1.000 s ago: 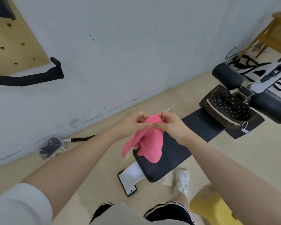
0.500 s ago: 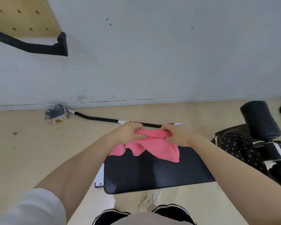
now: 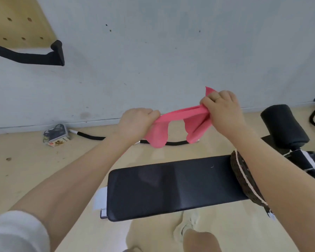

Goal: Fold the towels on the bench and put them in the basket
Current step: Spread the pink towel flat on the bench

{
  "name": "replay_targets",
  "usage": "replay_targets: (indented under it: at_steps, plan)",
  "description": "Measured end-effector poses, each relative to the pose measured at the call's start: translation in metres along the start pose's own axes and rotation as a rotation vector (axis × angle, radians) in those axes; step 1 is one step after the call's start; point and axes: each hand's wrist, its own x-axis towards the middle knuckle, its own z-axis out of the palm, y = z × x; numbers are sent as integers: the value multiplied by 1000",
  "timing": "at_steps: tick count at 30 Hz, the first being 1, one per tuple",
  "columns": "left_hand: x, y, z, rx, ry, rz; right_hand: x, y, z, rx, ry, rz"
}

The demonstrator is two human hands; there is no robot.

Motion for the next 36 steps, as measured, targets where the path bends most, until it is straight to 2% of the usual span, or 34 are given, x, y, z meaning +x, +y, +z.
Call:
replay_targets:
  at_steps: [3, 5, 9, 13, 15, 20, 23, 24, 26, 28, 29, 32, 35, 36]
  plan:
    - [-35, 11, 67, -38, 40, 79, -45, -8, 51, 24, -73, -70]
    - [-59, 23, 128, -79, -21, 31, -83, -15, 101, 70, -194, -92]
    - [-101, 52, 260, -161, -35, -51, -162, -28, 228, 119, -421, -95]
    - [-136, 78, 349, -249, -124, -190, -222, -44, 311, 281, -659, -47]
    - [-149, 87, 376, -279, -136, -218, -237, -46, 331, 373, -600, -30]
    - [-173, 111, 372, -363, 47, -349, -259, -47, 318, 454, -350, -40]
    - [-196, 135, 352, -282, 88, -264, -285, -45, 296, 389, -172, -207]
    - [-202, 145, 346, -264, 31, -220, -295, -43, 294, 351, -149, -258]
    - [-209, 162, 339, -303, -187, -191, -311, -42, 285, 293, -222, -289]
    - [-219, 178, 337, -318, -413, -237, -330, -42, 279, 278, -312, -295]
    - [-224, 188, 335, -312, -474, -277, -339, -42, 276, 263, -356, -302]
    - [-233, 212, 327, -321, -524, -337, -346, -46, 270, 287, -417, -300]
    - [-241, 222, 316, -448, -588, -375, -334, -53, 257, 310, -560, -252]
    - [-244, 221, 313, -477, -562, -402, -330, -58, 253, 377, -560, -240]
